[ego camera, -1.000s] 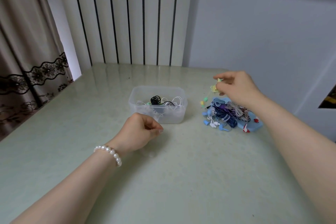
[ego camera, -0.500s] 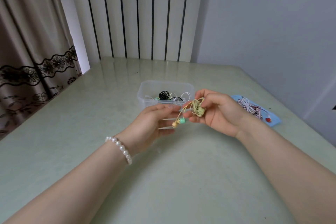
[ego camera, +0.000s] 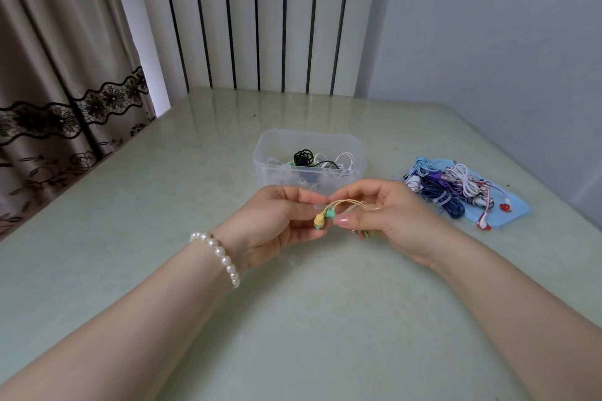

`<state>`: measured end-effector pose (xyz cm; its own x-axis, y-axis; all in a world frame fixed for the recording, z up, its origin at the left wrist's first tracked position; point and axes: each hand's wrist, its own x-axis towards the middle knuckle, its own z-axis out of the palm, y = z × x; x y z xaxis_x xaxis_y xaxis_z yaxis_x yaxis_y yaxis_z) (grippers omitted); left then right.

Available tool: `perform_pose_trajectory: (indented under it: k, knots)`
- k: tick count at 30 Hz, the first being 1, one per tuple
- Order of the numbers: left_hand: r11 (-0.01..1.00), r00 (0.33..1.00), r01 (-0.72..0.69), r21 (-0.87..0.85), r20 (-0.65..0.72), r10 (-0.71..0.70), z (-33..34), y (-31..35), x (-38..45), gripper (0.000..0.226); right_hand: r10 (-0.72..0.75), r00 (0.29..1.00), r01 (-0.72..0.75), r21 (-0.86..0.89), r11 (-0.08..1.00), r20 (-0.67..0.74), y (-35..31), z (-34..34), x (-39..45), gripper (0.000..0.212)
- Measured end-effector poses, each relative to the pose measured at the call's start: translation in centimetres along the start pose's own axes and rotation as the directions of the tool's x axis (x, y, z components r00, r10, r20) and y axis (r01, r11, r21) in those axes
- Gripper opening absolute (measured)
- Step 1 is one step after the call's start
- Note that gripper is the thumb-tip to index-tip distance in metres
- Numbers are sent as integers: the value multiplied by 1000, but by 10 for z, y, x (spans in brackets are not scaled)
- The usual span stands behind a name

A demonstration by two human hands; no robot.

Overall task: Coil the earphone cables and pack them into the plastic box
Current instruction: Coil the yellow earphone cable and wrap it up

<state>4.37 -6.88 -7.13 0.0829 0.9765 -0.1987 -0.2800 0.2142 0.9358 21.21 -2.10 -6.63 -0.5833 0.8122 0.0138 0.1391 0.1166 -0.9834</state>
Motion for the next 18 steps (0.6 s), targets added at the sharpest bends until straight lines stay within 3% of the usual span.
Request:
perform_pose_trajectory:
  k: [3, 8, 10, 13, 18]
  knots:
    - [998, 998, -37, 53, -47, 40, 0, -1, 0, 13, -29, 999, 26, -116, 993, -19, 0, 5, -4, 17]
    - [920, 965, -188, 344, -110, 238, 0, -4, 0, 21, 144, 986, -141, 35, 989, -81, -2, 7, -3, 41]
    - [862, 946, -240, 447, -90, 311, 2, -6, 0, 24, 185, 979, -185, 2, 983, -80, 0, 10, -4, 33]
    - [834, 936, -287, 472, -49, 349, 4, -8, 0, 27, 191, 980, -191, -5, 982, -65, 1, 13, -7, 10]
    - [820, 934, -310, 482, -7, 357, 6, -7, -4, 31, 191, 971, -183, 62, 981, -147, 3, 17, -6, 7]
